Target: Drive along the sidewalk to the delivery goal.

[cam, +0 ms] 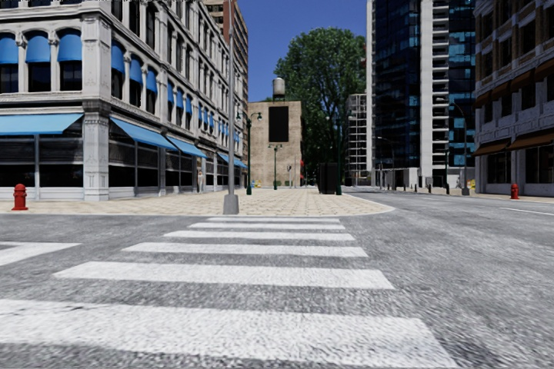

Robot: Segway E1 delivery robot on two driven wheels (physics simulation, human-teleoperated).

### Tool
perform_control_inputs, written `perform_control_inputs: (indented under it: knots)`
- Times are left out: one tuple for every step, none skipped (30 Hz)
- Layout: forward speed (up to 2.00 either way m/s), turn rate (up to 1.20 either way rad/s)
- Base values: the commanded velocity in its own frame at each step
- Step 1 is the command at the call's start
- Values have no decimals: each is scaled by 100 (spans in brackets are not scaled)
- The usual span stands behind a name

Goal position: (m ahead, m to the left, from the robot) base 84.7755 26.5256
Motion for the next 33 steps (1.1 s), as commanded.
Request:
perform_control_inputs:
  knots:
    - [138, -26]
    - [138, -26]
    - [138, -26]
    - [138, -26]
    - [138, -26]
    - [138, -26]
    - [138, -23]
    - [138, -22]
    - [138, -22]
    - [138, -22]
    - [138, -14]
    - [138, -4]
    - [138, -4]
    - [138, 0]
    - [138, 0]
    - [138, 0]
    - [138, 0]
    - [138, 0]
    - [138, 0]
    - [138, 0]
    - [138, 0]
    - [138, 0]
    - [138, 0]
    - [138, 0]
    - [138, 0]
    - [155, 0]
    - [155, 0]
    - [200, 0]
    - [200, 0]
    - [200, 0]
    - [200, 0]
    - [200, 0]
    - [200, 0]
